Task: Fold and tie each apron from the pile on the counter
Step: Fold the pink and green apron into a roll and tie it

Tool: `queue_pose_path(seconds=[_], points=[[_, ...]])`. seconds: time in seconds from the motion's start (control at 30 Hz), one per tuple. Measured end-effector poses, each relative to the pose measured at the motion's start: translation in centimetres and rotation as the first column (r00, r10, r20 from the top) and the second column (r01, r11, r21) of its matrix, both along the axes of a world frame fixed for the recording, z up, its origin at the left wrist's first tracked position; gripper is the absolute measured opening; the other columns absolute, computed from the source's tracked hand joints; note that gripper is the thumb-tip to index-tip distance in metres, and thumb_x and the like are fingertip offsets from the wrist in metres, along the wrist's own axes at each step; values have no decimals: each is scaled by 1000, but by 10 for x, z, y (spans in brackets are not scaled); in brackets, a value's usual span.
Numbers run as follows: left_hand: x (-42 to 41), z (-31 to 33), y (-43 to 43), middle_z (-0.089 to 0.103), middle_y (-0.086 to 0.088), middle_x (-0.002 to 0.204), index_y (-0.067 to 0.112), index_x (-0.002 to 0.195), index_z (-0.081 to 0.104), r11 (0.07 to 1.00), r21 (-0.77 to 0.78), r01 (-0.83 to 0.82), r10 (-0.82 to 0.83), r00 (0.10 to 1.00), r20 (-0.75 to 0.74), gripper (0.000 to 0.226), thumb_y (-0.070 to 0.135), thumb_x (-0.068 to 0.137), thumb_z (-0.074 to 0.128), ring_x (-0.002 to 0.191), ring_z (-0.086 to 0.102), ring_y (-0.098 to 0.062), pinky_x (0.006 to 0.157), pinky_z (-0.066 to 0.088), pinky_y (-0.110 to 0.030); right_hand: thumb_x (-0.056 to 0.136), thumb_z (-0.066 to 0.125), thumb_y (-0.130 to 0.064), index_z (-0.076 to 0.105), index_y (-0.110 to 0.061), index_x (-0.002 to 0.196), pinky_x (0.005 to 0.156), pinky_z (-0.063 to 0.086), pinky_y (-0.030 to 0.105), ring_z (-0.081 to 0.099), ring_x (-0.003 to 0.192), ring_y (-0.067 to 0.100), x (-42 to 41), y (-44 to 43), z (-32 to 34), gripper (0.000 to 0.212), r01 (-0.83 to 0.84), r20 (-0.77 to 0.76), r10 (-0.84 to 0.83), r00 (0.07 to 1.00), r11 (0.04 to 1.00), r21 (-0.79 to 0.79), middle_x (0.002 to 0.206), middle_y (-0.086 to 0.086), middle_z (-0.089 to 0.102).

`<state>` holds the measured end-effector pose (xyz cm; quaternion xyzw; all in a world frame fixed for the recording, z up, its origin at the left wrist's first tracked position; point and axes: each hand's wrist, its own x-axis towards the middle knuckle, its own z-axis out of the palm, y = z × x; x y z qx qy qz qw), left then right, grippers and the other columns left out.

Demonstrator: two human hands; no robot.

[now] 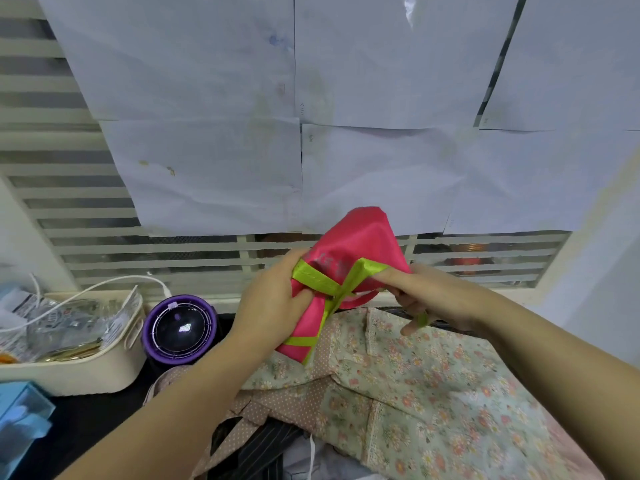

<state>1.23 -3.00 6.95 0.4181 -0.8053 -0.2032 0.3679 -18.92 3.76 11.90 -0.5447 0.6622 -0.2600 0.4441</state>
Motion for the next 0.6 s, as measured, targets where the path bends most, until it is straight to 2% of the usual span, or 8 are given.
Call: queue_pose_path(seconds=[0.1, 0.17, 0.3, 0.4, 0.47, 0.53, 0.57, 0.6], points=[[8, 2, -4, 66, 15, 106, 38, 123, 55, 987, -157, 38, -16, 990, 141, 41, 18, 87, 61, 94, 61, -14, 75, 49, -33, 73, 65, -59, 48, -14, 79, 76, 59, 47, 43, 49, 4, -3, -3, -3, 49, 156, -62, -168, 984, 975, -156, 61, -6, 37], [10, 0, -5, 66, 16, 107, 42, 120, 57, 962, -245, 121, -56, 964, 259, 42, 17, 86, 61, 93, 61, -14, 70, 44, -29, 66, 67, -59, 43, -14, 78, 71, 58, 43, 54, 59, 8, -5, -6, -2, 53, 196, -131, -238, 962, 942, -273, 65, -4, 49], [9, -3, -2, 66, 19, 96, 41, 107, 55, 860, -357, 366, -171, 864, 473, 40, 21, 75, 65, 78, 64, -10, 61, 35, -18, 69, 68, -56, 43, -17, 79, 62, 39, 32, 47, 62, 16, -9, -12, -1, 47, 88, -286, -178, 942, 949, -302, 76, 1, 57], [8, -3, 3, 68, 16, 100, 34, 108, 53, 727, -448, 520, -249, 808, 533, 32, 23, 78, 56, 75, 64, -8, 61, 42, -17, 54, 62, -72, 43, -18, 77, 60, 30, 31, 37, 60, 15, -11, -15, 1, 62, 17, -343, -100, 934, 971, -237, 66, -2, 42], [7, -2, 9, 69, 12, 103, 31, 110, 52, 625, -483, 613, -335, 770, 542, 28, 18, 85, 54, 76, 66, -10, 61, 51, -23, 50, 64, -71, 43, -19, 67, 60, 35, 30, 31, 54, 15, -16, -16, 2, 58, -63, -293, 20, 956, 988, -140, 58, -4, 31], [4, -4, 19, 69, 11, 104, 29, 110, 53, 538, -532, 653, -397, 754, 523, 26, 14, 89, 58, 79, 65, -10, 61, 53, -28, 54, 69, -64, 42, -24, 54, 55, 35, 28, 23, 49, 15, -19, -18, -1, 49, -142, -142, 135, 980, 989, -34, 53, -2, 25], [2, -3, 25, 69, 13, 104, 30, 109, 54, 538, -541, 647, -437, 762, 477, 26, 13, 89, 60, 82, 64, -8, 63, 52, -27, 58, 71, -62, 41, -24, 51, 52, 30, 26, 19, 49, 15, -19, -19, -4, 48, -164, -49, 164, 985, 987, 4, 52, -1, 23], [-1, -1, 34, 68, 18, 103, 32, 108, 56, 593, -523, 613, -477, 790, 386, 28, 13, 88, 60, 84, 62, -3, 67, 52, -23, 61, 71, -62, 42, -25, 50, 50, 23, 27, 18, 49, 15, -18, -19, -8, 49, -181, 29, 181, 983, 983, 19, 51, -2, 23]])
